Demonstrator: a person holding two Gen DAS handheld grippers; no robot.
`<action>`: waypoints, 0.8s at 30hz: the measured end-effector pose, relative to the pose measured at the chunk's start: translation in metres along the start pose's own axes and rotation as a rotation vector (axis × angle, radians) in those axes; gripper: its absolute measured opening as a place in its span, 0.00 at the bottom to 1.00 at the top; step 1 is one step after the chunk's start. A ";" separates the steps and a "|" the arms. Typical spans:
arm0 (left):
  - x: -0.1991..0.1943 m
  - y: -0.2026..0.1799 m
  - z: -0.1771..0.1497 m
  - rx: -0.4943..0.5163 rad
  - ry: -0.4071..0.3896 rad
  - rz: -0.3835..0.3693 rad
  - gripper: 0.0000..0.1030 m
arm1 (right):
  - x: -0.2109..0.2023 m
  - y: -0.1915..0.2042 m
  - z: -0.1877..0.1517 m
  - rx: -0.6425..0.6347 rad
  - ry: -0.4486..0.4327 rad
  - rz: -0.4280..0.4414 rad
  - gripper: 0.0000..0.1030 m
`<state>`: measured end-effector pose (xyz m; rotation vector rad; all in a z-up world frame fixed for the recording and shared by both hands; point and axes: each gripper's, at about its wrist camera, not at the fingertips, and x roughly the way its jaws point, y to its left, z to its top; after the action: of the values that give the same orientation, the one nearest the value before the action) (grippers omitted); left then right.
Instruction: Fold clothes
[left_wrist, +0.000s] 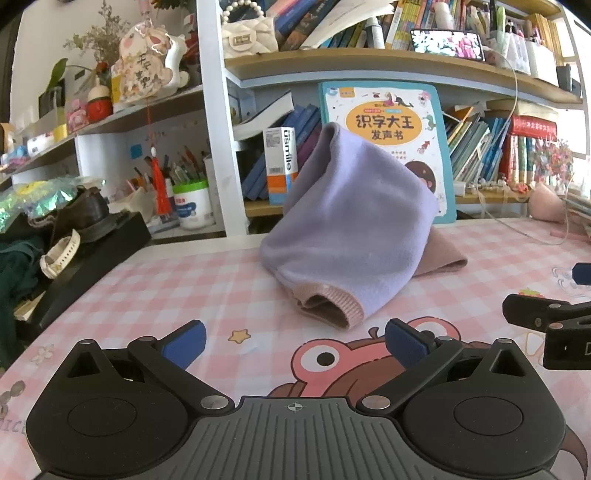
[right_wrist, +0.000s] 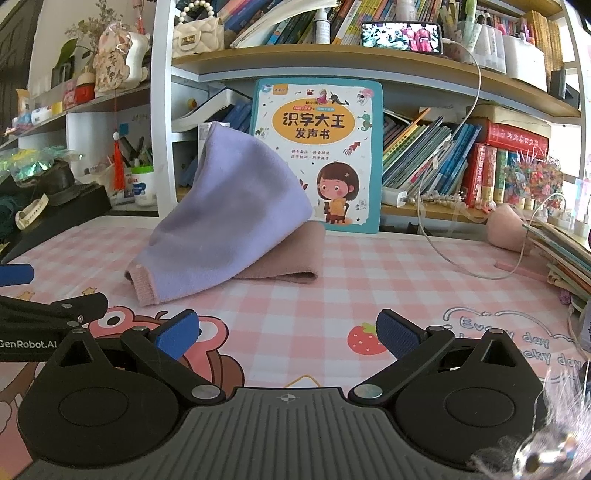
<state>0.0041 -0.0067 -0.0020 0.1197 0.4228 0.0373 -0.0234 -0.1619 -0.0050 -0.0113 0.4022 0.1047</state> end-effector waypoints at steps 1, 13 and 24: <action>0.000 -0.001 0.000 0.006 -0.001 -0.001 1.00 | 0.000 0.000 0.000 0.000 -0.001 0.001 1.00; -0.007 -0.003 0.000 0.021 -0.038 0.036 1.00 | -0.002 -0.001 -0.001 0.001 -0.010 0.005 1.00; -0.008 0.000 0.000 0.002 -0.053 0.024 1.00 | -0.003 -0.001 -0.002 0.003 -0.014 0.006 1.00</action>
<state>-0.0031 -0.0073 0.0016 0.1273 0.3688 0.0571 -0.0263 -0.1634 -0.0058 -0.0063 0.3882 0.1098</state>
